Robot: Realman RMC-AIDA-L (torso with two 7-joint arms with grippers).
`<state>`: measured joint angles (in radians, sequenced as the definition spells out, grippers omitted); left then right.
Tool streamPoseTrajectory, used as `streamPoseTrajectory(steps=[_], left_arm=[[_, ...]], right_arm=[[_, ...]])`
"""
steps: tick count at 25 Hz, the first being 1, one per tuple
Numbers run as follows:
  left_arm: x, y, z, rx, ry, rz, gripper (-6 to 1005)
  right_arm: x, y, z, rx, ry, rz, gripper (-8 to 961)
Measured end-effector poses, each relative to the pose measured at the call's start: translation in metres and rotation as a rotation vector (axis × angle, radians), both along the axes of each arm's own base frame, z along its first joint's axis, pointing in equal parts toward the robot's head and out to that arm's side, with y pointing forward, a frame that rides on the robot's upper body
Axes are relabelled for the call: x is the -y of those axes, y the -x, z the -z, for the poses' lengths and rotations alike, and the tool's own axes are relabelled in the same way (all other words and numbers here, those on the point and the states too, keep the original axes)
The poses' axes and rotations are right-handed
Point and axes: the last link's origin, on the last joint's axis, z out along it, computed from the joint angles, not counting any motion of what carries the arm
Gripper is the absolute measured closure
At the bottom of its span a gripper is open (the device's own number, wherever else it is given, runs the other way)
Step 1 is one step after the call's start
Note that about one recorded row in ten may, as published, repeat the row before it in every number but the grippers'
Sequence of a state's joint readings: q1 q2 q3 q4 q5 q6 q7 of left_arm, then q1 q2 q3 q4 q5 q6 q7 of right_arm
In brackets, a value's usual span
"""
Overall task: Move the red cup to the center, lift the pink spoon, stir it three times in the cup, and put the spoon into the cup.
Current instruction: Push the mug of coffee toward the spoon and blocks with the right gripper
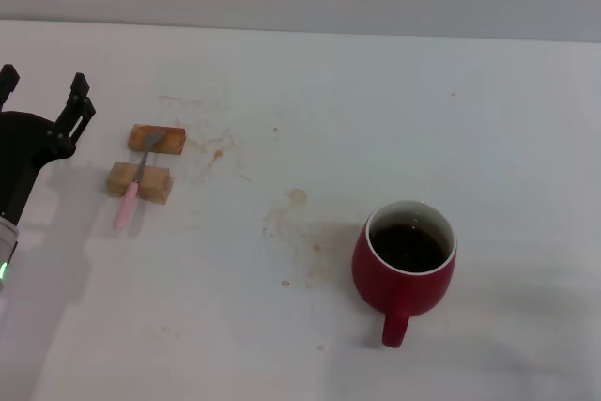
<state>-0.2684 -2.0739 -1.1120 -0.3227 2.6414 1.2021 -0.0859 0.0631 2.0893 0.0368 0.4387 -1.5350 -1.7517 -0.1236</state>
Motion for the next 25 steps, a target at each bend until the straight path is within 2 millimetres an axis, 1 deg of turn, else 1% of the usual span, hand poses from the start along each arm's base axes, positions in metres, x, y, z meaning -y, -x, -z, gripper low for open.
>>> streamPoseTrajectory(steps=[8,11,20,25], left_arm=[[0.0,0.0,0.0,0.0,0.0,0.002,154],[0.0,0.0,0.0,0.0,0.001,0.001,155],[-0.001,0.0,0.001,-0.005,0.006,-0.001,154],[-0.001,0.0,0.001,-0.008,0.008,-0.001,154]], right_arm=[[0.001,0.0,0.0,0.001,0.0,0.003,953],[0.004,0.0,0.003,-0.006,0.011,0.01,953],[0.022,0.012,0.037,-0.067,0.19,0.013,953],[0.032,0.023,0.053,-0.022,0.252,0.036,953]])
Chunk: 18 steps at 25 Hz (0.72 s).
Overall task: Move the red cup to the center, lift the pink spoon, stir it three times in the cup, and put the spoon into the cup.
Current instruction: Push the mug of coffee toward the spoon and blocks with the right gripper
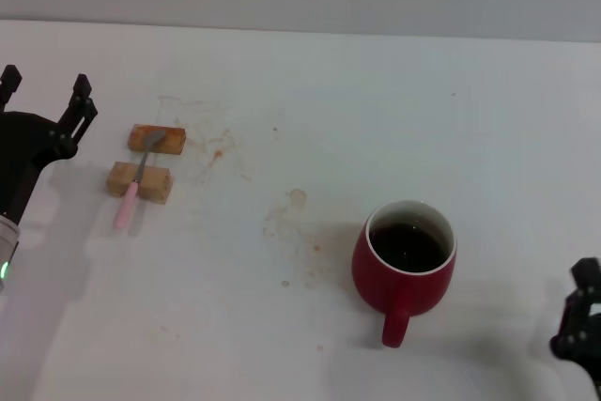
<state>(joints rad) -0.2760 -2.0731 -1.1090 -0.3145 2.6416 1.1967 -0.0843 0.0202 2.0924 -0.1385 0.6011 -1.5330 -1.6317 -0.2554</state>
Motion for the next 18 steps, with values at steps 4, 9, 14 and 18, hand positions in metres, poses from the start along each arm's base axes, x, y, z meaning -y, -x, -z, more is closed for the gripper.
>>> streamPoseTrajectory(steps=[4,9,14,18], left_arm=[[0.0,0.0,0.001,-0.001,0.001,0.0,154],[-0.001,-0.002,0.001,0.003,0.0,0.004,153],[-0.001,-0.002,0.0,0.005,-0.001,0.003,153],[0.0,-0.001,0.0,0.005,-0.003,0.004,154]], right_arm=[[0.003,0.006,0.008,-0.006,0.046,-0.02,953],[0.0,0.013,0.019,-0.023,0.112,-0.034,953],[-0.008,0.016,0.026,-0.026,0.159,-0.046,953],[-0.015,0.019,0.032,-0.02,0.202,-0.059,953]])
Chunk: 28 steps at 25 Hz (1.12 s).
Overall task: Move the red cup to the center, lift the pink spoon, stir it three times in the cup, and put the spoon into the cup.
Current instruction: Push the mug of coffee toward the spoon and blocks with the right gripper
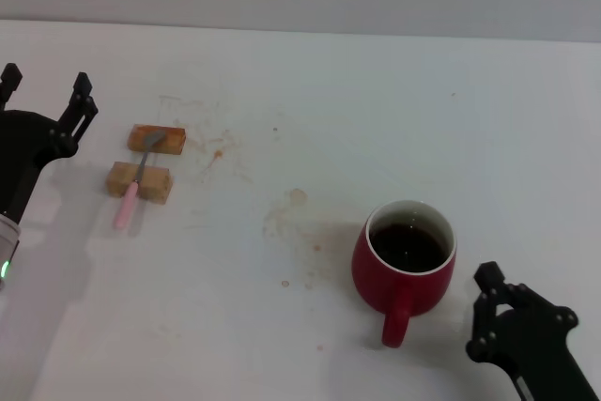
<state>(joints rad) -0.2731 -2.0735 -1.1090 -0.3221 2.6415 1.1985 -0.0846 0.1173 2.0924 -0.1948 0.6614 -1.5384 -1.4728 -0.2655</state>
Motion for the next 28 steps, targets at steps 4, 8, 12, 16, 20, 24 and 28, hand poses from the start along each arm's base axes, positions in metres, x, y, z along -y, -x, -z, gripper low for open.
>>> streamPoseTrajectory(steps=[4,8,12,16,20,24,28], left_arm=[[0.001,0.001,-0.001,0.0,-0.003,-0.002,155],[0.001,0.001,-0.001,0.001,-0.005,-0.003,155],[0.001,0.001,-0.002,0.001,-0.006,-0.003,154],[0.0,0.002,-0.002,0.0,-0.006,-0.004,154],[0.001,0.003,-0.002,0.0,-0.006,-0.007,154],[0.003,0.004,-0.002,-0.002,-0.007,-0.012,154],[0.003,0.005,-0.003,-0.004,-0.007,-0.015,153]], right_arm=[[-0.006,0.003,0.004,0.002,0.029,-0.011,953],[-0.01,0.005,0.007,0.001,0.048,-0.021,953],[-0.014,0.006,0.009,-0.004,0.06,-0.028,953],[-0.022,0.008,0.012,0.006,0.086,-0.038,953],[-0.03,0.009,0.016,0.004,0.114,-0.047,953],[-0.037,0.01,0.017,-0.011,0.133,-0.053,953],[-0.045,0.011,0.018,-0.001,0.15,-0.072,953]])
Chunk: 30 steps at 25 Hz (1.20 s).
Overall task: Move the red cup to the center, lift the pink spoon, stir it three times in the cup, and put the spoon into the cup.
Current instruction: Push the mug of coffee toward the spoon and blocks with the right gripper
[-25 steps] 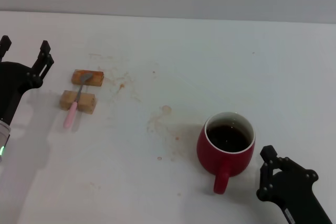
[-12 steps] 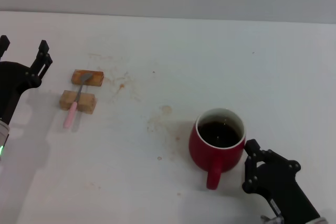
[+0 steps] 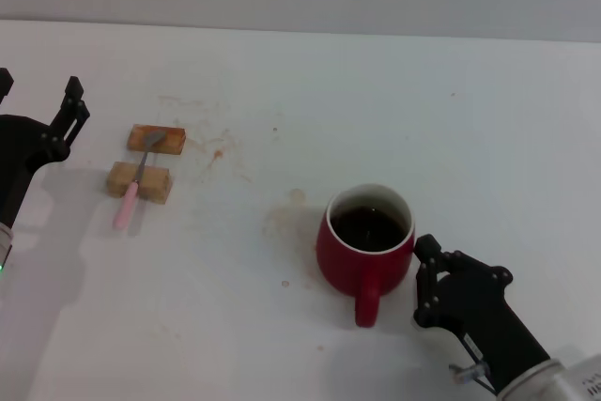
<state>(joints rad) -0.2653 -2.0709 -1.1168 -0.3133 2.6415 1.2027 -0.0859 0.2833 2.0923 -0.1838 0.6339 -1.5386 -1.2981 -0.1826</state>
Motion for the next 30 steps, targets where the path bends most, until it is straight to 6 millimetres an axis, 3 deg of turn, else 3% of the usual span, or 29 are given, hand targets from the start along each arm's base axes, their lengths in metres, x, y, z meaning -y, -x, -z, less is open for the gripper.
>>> streamPoseTrajectory(steps=[14,30], left_arm=[[0.0,0.0,0.001,-0.002,0.006,-0.003,154],[-0.002,0.0,0.001,-0.013,0.006,-0.003,154]], right_arm=[[-0.021,0.01,0.005,0.03,0.037,-0.062,953],[0.005,0.008,0.011,-0.002,0.066,-0.019,953]])
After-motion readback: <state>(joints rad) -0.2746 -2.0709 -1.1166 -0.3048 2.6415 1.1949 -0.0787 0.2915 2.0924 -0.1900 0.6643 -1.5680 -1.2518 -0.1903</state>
